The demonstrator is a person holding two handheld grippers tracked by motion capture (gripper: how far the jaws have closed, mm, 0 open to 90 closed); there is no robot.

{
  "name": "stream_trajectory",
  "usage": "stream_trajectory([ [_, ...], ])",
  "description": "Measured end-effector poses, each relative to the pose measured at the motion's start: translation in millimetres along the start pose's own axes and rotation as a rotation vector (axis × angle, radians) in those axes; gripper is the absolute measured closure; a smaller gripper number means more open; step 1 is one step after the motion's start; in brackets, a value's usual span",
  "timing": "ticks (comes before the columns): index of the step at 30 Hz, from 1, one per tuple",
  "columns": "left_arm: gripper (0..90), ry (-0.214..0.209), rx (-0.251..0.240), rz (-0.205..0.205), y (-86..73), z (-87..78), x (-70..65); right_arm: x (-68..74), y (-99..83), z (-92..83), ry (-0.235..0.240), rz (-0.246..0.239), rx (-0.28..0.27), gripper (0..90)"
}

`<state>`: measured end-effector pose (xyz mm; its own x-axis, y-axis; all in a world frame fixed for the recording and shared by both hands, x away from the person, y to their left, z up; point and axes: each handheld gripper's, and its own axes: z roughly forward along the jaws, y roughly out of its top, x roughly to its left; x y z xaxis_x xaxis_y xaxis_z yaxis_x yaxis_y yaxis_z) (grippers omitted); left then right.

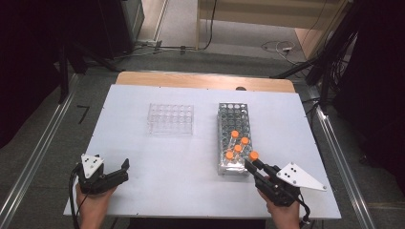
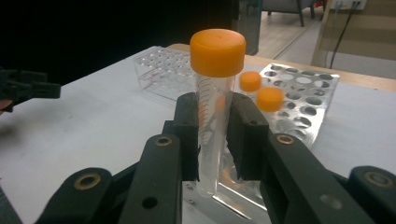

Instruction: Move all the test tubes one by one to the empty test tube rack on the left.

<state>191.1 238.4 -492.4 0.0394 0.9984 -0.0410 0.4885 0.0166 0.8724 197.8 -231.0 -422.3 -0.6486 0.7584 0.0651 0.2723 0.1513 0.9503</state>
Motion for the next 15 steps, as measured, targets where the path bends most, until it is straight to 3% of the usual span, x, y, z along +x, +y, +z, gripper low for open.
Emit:
stream_trajectory([
  [6,6.1,-0.027,-0.023,0.022,9.7,-2.7,-8.2,16.3,-1.6,13.6,0.049,-0.032,0.025,72.3],
  [15,6.8,-0.092,-0.036,0.022,23.6,1.1,-16.8,38.0,0.0,38.7,0.102,-0.061,0.054,72.3],
])
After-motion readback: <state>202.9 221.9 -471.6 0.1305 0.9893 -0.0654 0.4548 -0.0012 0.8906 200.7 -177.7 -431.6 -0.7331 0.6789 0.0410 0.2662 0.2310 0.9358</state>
